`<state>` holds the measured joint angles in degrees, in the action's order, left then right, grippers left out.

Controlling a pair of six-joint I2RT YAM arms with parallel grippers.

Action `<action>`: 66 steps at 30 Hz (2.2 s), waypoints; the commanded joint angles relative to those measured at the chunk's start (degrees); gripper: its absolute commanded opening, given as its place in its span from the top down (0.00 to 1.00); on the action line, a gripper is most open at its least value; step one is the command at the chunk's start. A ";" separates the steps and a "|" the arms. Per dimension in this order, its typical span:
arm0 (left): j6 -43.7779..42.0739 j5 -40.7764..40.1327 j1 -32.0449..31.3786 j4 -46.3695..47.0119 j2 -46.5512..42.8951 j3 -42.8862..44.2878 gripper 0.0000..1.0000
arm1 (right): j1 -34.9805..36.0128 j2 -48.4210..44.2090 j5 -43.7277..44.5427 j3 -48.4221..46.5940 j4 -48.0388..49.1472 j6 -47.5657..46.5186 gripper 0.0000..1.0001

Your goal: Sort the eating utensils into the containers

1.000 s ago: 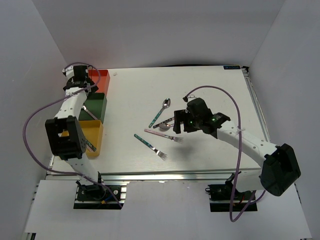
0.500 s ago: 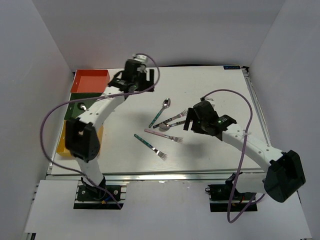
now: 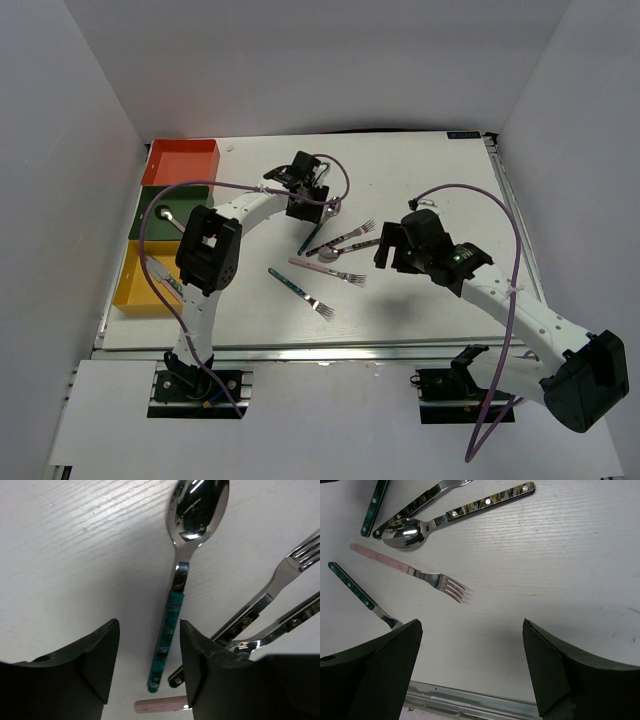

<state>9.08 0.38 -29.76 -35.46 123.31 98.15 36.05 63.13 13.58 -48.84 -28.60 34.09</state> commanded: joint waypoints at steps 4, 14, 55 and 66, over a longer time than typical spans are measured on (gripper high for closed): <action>-0.12 -2.93 -3.11 0.39 0.62 -0.32 0.46 | -0.19 -1.08 -1.02 1.11 1.26 -1.39 0.14; 1.81 -7.50 -4.08 2.85 1.41 -5.60 0.69 | -0.19 -1.26 -1.81 1.55 1.79 -1.48 0.14; 20.54 -19.28 37.76 -0.05 -19.69 -15.27 1.00 | -0.19 1.99 -6.73 1.91 6.54 -3.85 0.14; 22.73 -19.80 37.76 -2.25 -16.26 -10.43 0.96 | -0.28 4.10 -6.55 2.17 7.77 -5.34 0.14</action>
<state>31.05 -18.70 8.03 -37.30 107.31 86.13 36.01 66.76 7.29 -46.98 -23.14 30.22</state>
